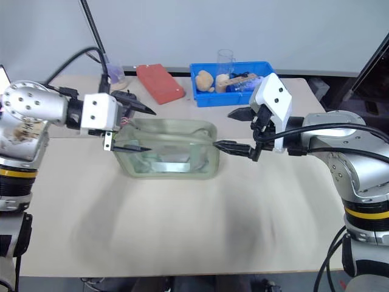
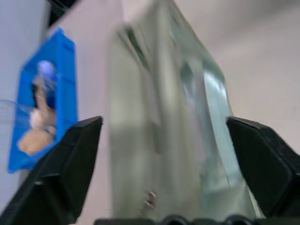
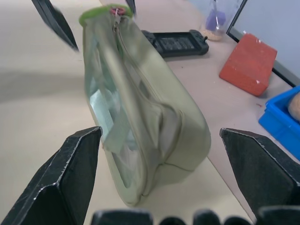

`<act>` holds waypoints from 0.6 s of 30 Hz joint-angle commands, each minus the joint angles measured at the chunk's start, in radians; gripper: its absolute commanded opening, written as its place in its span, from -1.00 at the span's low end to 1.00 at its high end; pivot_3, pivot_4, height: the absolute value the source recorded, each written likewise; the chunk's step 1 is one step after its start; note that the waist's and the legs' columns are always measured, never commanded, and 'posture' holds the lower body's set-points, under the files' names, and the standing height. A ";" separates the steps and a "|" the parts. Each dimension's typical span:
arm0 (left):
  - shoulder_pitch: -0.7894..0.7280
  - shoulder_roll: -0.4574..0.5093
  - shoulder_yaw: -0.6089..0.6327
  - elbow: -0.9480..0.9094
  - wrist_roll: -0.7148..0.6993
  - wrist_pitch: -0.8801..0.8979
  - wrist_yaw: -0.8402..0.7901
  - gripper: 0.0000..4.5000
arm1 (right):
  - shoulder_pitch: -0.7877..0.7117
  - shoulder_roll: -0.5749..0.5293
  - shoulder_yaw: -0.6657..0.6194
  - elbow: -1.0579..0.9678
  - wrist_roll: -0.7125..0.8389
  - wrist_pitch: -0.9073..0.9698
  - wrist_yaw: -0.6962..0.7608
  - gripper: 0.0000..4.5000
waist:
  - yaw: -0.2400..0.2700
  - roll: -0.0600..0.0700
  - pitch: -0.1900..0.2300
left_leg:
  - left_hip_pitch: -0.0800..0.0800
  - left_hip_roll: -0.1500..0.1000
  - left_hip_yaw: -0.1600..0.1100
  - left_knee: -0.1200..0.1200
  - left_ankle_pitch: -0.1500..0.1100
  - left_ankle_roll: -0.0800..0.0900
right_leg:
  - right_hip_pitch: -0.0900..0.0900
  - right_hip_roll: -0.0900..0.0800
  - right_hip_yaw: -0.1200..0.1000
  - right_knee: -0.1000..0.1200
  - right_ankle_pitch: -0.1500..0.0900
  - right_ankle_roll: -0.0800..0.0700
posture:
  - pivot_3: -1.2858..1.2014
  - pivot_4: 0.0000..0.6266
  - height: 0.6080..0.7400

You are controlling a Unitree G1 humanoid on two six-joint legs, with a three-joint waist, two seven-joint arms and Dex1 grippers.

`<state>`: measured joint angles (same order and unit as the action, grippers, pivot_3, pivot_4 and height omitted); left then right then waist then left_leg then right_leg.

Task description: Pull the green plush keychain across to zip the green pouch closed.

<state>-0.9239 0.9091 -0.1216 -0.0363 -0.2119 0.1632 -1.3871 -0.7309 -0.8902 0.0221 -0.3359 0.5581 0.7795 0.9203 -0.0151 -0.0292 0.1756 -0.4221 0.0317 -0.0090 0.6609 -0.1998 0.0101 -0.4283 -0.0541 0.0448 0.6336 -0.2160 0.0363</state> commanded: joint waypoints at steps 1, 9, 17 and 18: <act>-0.043 0.048 0.080 -0.057 -0.077 0.149 0.007 0.98 | -0.006 0.006 0.030 0.028 -0.054 -0.079 0.036 1.00 | -0.002 0.000 0.000 | 0.000 0.000 0.000 0.000 0.000 0.000 | 0.000 0.000 0.000 0.000 0.000 0.000 | 0.03 -0.52 1.00; 0.093 0.121 0.296 -0.219 -0.392 0.558 0.066 0.98 | -0.012 0.093 0.105 0.124 -0.131 -0.157 0.064 1.00 | -0.008 0.000 0.000 | 0.002 0.000 0.000 0.000 0.000 0.000 | -0.001 0.000 0.001 0.007 -0.005 0.006 | 0.03 -0.52 1.00; 0.140 0.115 0.400 -0.343 -0.617 0.754 0.199 1.00 | -0.011 0.123 0.118 0.178 -0.176 -0.210 0.102 0.01 | 0.000 0.000 0.000 | 0.003 0.000 0.000 0.002 0.000 0.000 | -0.001 0.000 0.001 0.008 -0.005 0.006 | 0.03 -0.52 1.00; 0.153 0.121 0.415 -0.340 -0.624 0.759 0.211 1.00 | -0.011 0.125 0.118 0.182 -0.178 -0.214 0.106 -0.14 | 0.000 0.000 0.000 | 0.003 0.000 0.000 0.002 0.000 0.000 | -0.001 0.000 0.001 0.009 -0.005 0.005 | 0.03 -0.52 1.00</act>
<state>-0.7704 1.0126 0.2456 -0.3627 -0.8143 0.9101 -1.1985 -0.7319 -0.7665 0.1546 -0.1420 0.3846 0.5929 1.0177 -0.0153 -0.0297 0.1759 -0.4185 0.0320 -0.0092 0.6628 -0.1997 0.0100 -0.4290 -0.0534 0.0456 0.6434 -0.2213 0.0412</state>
